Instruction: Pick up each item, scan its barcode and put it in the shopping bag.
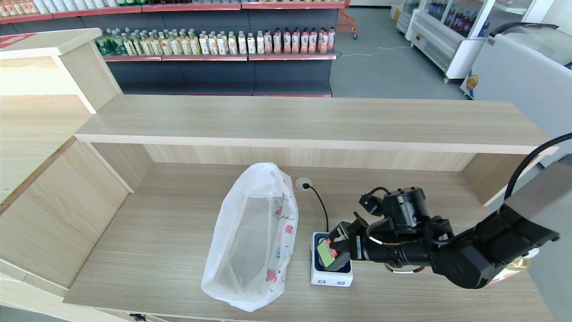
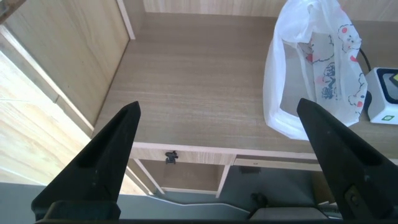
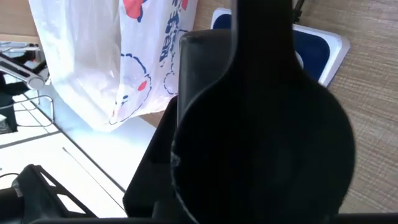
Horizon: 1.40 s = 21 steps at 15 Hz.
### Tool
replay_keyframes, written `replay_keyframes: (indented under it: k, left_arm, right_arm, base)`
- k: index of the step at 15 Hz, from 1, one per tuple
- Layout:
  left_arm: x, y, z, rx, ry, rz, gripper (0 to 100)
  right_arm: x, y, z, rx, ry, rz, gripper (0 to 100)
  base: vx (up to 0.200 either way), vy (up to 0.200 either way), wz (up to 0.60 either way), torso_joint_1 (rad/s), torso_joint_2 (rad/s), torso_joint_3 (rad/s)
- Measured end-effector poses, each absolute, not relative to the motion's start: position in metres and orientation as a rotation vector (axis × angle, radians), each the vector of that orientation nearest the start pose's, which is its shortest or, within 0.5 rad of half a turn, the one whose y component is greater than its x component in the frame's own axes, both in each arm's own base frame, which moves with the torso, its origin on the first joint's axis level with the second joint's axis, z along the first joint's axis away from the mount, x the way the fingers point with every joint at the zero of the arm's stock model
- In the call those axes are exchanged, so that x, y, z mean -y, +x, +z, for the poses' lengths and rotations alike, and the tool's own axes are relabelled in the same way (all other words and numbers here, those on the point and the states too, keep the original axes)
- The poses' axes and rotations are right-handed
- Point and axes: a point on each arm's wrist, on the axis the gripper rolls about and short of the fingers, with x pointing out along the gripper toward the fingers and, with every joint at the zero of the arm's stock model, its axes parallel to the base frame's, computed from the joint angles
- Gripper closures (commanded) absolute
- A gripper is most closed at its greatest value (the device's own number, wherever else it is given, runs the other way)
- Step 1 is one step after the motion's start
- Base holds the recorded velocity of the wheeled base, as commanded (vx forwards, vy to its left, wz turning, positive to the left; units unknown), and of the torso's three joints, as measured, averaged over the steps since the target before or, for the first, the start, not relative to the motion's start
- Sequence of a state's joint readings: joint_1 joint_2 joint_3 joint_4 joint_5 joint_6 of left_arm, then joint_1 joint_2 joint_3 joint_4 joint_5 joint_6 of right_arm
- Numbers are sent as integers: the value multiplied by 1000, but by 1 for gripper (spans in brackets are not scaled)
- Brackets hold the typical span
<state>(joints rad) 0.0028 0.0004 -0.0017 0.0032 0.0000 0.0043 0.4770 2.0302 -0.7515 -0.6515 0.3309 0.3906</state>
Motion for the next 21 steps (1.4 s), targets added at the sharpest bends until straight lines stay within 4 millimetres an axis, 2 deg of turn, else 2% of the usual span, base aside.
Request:
replay_keyframes:
  k: [7,12,14,17,19,21]
  left_arm:
    - [0,-23,76,-1,5,3,0]
    - [0,-23,76,-2,5,3,0]
    - [0,-23,76,-2,4,3,0]
    - [0,-23,76,-2,3,3,0]
    - [0,-23,76,-2,1,2,0]
    - [0,-23,76,-2,0,1,0]
  right_arm:
    - [-167,299,55,-785,306,653,100]
    - [-167,300,61,-758,328,656,100]
    - [-166,297,75,-716,354,665,100]
    - [-155,283,115,-603,318,697,100]
    - [-143,267,140,-540,261,713,100]
    - [-135,254,156,-510,240,717,100]
  base:
    - [0,0,0,0,0,0]
    - [0,0,0,0,0,0]
    - [0,0,0,0,0,0]
    - [0,0,0,0,0,0]
    - [-200,0,0,0,2,5]
    - [-200,0,0,5,0,2]
